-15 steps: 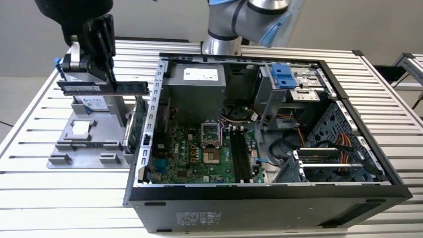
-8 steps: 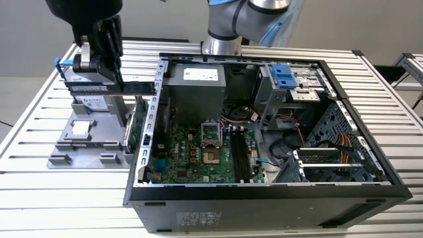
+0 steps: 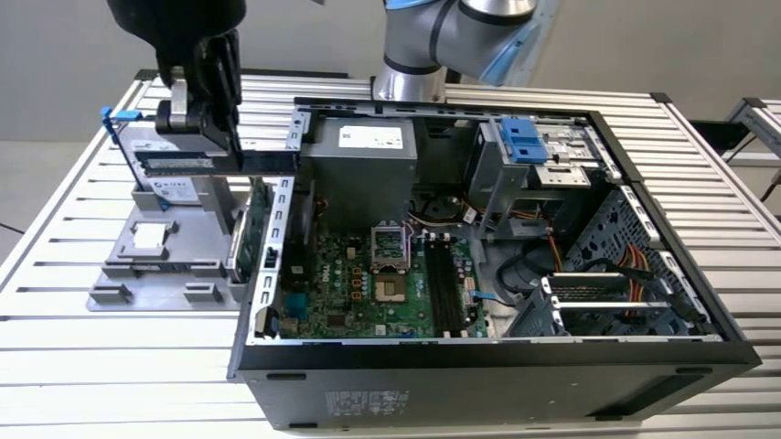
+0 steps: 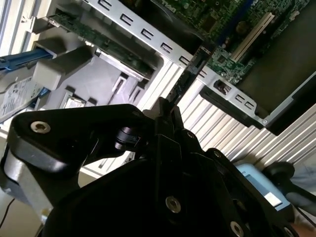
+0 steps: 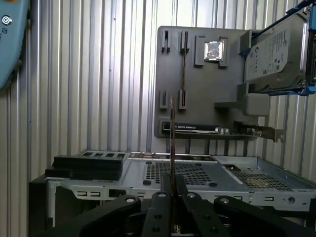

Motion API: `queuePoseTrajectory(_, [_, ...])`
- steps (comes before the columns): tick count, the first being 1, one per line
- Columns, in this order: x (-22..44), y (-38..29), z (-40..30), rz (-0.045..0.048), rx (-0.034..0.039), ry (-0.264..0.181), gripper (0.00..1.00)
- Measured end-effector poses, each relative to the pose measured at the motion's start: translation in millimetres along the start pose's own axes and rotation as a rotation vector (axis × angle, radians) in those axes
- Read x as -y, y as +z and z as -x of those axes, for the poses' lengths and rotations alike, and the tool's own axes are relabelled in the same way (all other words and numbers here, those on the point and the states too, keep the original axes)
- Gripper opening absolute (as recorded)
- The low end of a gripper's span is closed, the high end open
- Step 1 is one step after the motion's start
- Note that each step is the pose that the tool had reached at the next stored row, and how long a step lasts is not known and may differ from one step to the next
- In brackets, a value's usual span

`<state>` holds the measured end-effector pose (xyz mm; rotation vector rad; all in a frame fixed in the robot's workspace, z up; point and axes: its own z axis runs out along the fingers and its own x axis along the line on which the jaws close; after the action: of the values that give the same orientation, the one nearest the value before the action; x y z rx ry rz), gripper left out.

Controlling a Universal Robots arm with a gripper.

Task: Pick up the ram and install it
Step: 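Pick up the ram and move it above insertion slot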

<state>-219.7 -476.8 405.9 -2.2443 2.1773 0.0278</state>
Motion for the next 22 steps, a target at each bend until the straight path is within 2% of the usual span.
queuePoseTrajectory(22, [36.6, -0.1, -1.1, 0.0026, 0.0001, 0.0, 0.0])
